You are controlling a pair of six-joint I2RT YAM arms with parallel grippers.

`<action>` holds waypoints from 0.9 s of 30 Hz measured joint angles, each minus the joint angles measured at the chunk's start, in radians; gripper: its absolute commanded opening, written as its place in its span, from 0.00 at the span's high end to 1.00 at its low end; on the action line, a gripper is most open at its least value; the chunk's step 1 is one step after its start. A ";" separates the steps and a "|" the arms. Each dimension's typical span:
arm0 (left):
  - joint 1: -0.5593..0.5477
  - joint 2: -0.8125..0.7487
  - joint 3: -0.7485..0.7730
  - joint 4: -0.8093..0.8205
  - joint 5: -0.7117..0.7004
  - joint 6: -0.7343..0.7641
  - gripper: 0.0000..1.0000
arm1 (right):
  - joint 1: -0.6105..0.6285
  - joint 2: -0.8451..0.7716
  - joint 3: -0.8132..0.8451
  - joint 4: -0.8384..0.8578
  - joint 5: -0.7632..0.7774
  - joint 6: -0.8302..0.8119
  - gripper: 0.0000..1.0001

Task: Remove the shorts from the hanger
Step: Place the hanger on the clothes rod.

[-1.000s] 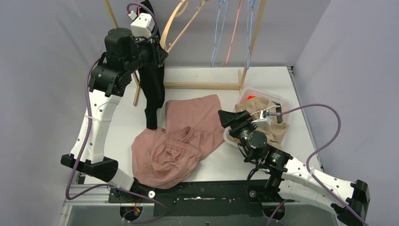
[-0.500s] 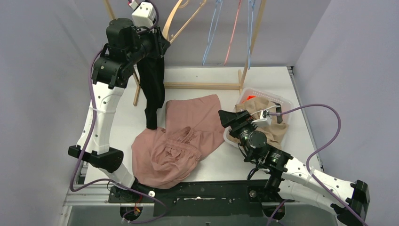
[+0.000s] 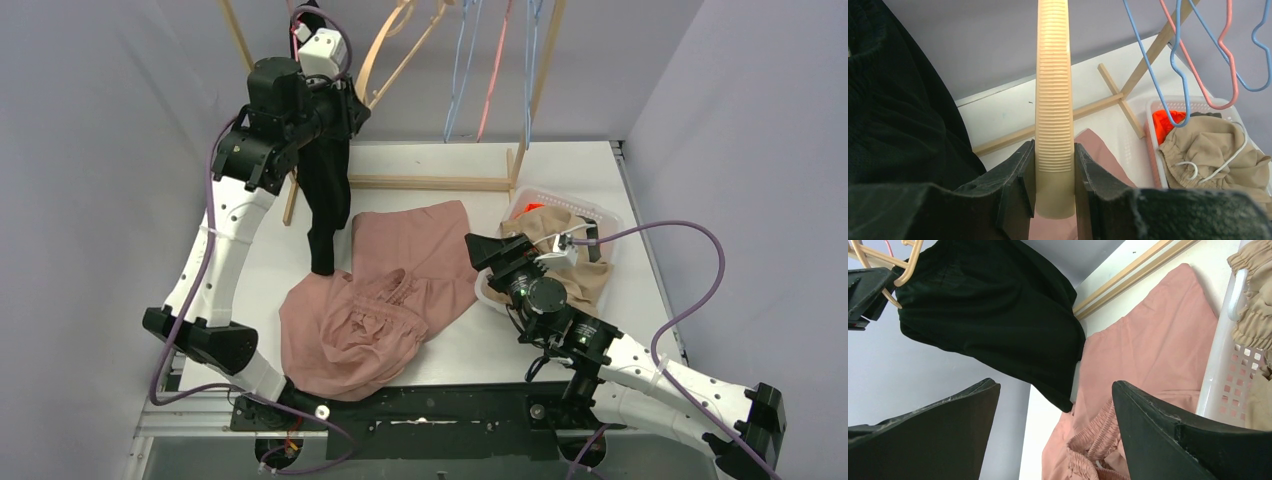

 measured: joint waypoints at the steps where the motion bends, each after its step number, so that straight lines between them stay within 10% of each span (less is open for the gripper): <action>1: 0.000 -0.013 -0.028 0.017 0.000 0.000 0.64 | 0.000 0.000 0.000 0.000 0.000 0.000 0.14; 9: -0.002 -0.134 -0.182 0.051 0.010 0.005 0.24 | -0.006 0.019 0.016 0.000 -0.033 -0.059 0.10; 27: -0.002 -0.460 -0.525 0.200 0.060 0.002 0.21 | -0.007 0.117 0.066 0.039 -0.183 -0.427 0.09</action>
